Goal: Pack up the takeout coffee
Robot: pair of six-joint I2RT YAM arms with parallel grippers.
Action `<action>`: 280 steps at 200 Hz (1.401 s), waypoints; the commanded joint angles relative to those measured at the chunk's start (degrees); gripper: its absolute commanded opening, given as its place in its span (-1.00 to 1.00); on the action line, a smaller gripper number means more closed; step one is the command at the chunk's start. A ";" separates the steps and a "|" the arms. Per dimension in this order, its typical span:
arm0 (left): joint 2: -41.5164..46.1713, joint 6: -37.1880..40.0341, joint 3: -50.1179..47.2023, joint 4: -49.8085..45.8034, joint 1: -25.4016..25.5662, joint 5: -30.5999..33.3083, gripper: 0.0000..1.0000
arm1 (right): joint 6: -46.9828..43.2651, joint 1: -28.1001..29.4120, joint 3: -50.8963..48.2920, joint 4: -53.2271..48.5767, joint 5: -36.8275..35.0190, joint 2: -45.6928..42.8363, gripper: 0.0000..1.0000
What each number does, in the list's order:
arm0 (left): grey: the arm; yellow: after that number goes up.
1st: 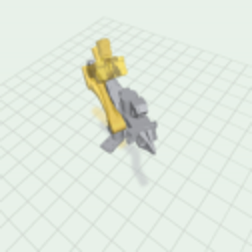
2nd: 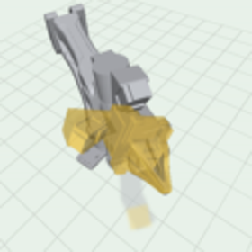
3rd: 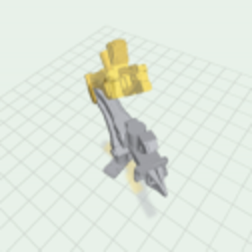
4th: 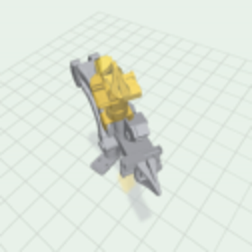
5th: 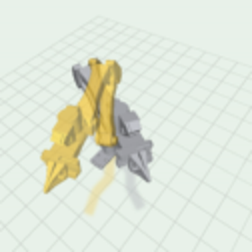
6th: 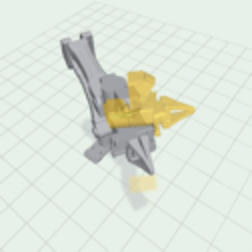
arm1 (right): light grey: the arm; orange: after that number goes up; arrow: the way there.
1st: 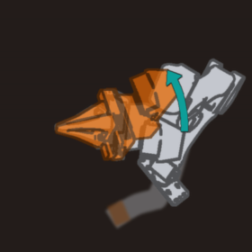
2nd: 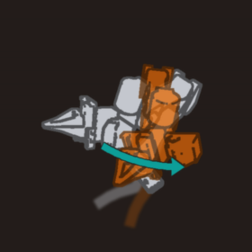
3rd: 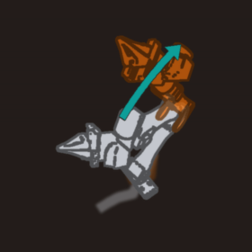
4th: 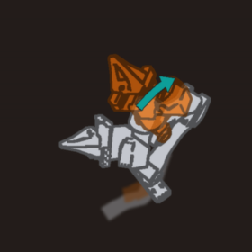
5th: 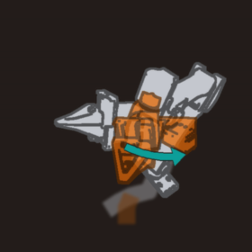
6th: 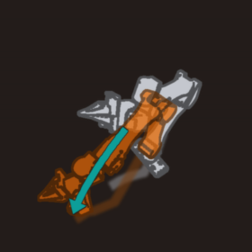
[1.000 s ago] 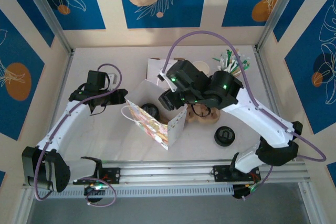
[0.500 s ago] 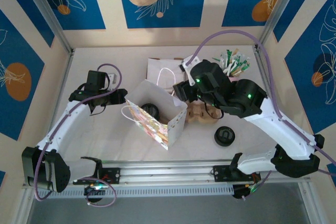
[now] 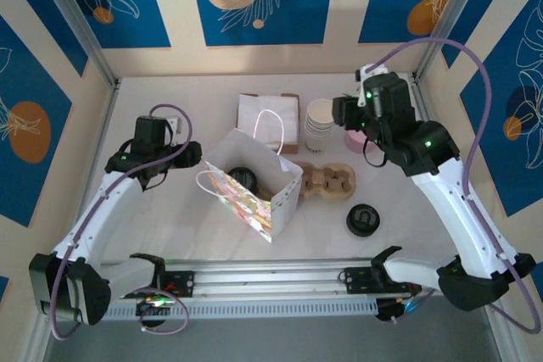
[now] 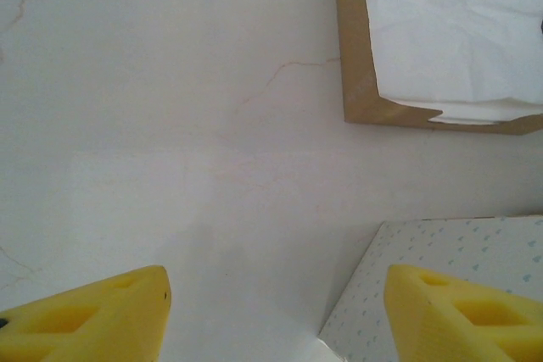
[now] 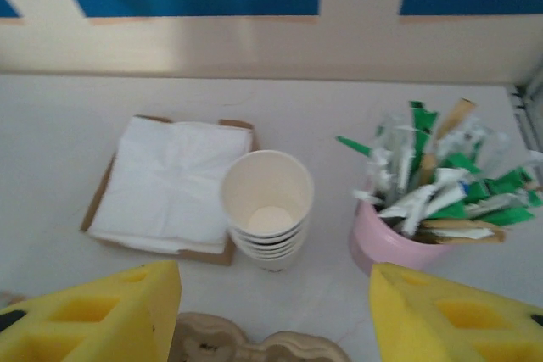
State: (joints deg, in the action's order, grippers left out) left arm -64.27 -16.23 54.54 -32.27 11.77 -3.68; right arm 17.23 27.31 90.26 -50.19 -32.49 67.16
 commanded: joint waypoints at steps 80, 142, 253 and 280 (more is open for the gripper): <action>3.10 -0.65 -1.70 2.12 -0.53 3.16 0.44 | 7.41 -27.40 -6.93 8.07 17.73 0.19 0.04; 3.25 -0.68 -1.99 2.33 -0.58 2.81 0.44 | 6.86 -27.13 -9.70 8.21 25.28 5.42 -0.20; 3.26 -0.91 -2.34 2.21 -0.65 2.10 0.44 | 9.09 -21.77 -13.43 11.93 15.31 14.19 -0.39; 3.32 -0.83 -2.34 2.13 -0.66 2.27 0.44 | 11.02 -22.13 -13.56 12.13 12.71 15.70 -0.38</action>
State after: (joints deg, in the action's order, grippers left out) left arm -61.76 -16.25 52.66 -30.81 11.49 -1.39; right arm 25.69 5.61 77.23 -39.75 -16.14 81.60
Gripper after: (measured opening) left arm 0.722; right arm 0.306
